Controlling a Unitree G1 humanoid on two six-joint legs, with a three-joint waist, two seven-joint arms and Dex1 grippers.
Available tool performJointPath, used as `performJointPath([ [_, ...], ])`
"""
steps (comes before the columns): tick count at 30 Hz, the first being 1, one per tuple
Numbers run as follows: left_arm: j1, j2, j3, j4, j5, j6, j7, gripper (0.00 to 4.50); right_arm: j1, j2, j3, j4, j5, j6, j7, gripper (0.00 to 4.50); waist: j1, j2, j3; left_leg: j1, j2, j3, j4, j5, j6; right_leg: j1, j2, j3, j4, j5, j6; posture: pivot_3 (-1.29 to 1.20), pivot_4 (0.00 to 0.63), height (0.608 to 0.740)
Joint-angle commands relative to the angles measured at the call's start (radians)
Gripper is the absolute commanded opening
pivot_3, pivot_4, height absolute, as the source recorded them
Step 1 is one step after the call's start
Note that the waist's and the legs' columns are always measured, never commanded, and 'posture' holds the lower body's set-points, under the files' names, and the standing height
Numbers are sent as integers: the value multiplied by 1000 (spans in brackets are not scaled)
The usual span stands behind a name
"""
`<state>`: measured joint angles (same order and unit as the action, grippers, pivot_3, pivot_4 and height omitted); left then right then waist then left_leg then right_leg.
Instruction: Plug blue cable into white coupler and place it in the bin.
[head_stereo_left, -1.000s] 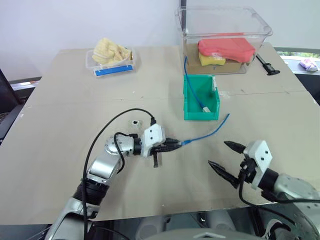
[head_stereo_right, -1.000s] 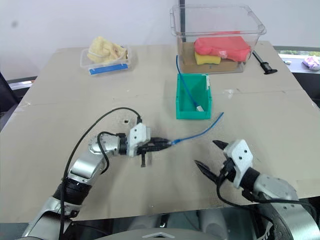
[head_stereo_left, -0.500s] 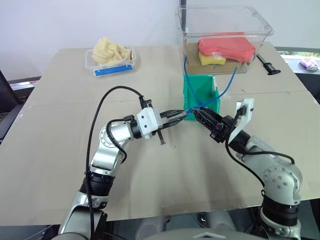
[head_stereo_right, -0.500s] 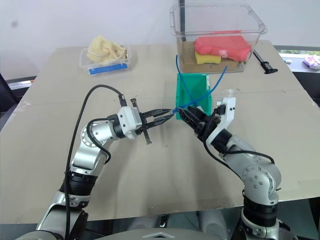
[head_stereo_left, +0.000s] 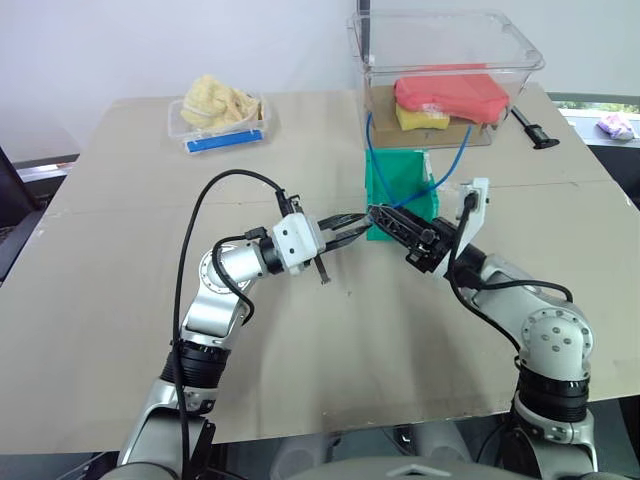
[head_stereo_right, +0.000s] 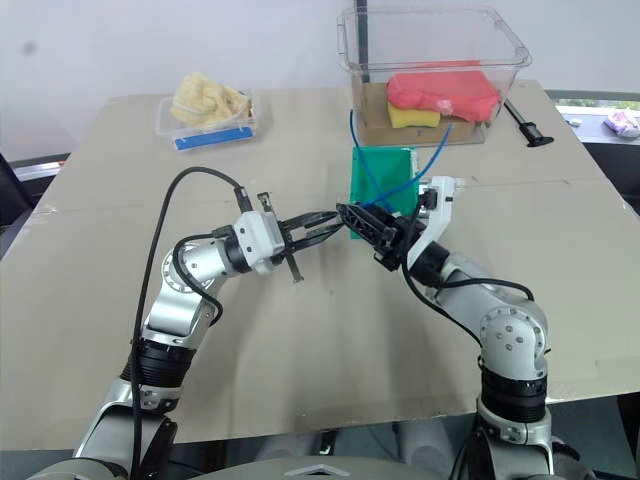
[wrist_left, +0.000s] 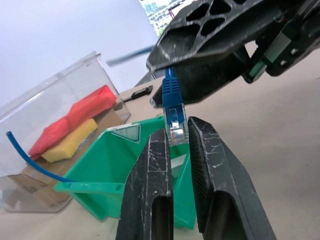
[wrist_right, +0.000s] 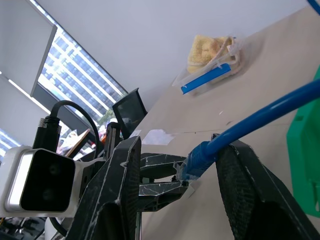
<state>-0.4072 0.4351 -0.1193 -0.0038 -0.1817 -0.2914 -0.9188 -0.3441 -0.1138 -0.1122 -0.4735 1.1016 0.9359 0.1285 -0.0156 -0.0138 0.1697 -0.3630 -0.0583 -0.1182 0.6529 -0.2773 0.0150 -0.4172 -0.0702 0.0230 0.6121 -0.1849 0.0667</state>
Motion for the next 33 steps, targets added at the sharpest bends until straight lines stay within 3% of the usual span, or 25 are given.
performJointPath([
  [1,0,6,14,-15,-5,-26,12,0,-17,-5,13,-17,25,-9,-6,1584,0,0,0,0,0,0,0,0,0,0,0,0,0,0,0,0,150,740],
  [5,7,11,13,-15,-6,-34,11,0,-22,-11,17,-10,40,-9,-11,126,0,0,0,0,0,0,0,0,0,0,0,0,0,0,0,0,150,740],
  [12,18,14,20,-13,-29,-3,15,0,-29,-26,22,-1,54,-9,-13,126,0,0,0,0,0,0,0,0,0,0,0,0,0,0,0,0,150,740],
  [14,27,16,29,-23,-53,33,17,966,-31,-29,22,0,58,-10,-14,0,0,0,0,0,0,0,0,0,0,0,0,0,0,0,0,0,150,740],
  [18,76,51,61,-45,-86,140,26,2256,-32,-36,24,8,58,-15,-12,0,-3,0,0,0,0,0,0,0,0,0,0,0,0,0,0,0,150,740],
  [21,132,110,126,-76,-159,289,27,3617,-27,-46,24,16,49,-21,-4,0,-12,0,0,0,1,0,0,0,0,-1,0,1,1,0,0,0,150,740],
  [27,237,281,283,-44,-282,477,-63,3617,-1,-64,22,15,39,-36,11,0,-22,1,0,0,2,0,0,0,0,-3,0,1,5,-1,0,0,150,740],
  [33,187,397,280,167,-226,434,-216,3617,19,-60,36,13,29,-53,20,0,-21,1,1,1,1,1,0,0,0,-3,0,1,7,-1,0,0,150,740],
])
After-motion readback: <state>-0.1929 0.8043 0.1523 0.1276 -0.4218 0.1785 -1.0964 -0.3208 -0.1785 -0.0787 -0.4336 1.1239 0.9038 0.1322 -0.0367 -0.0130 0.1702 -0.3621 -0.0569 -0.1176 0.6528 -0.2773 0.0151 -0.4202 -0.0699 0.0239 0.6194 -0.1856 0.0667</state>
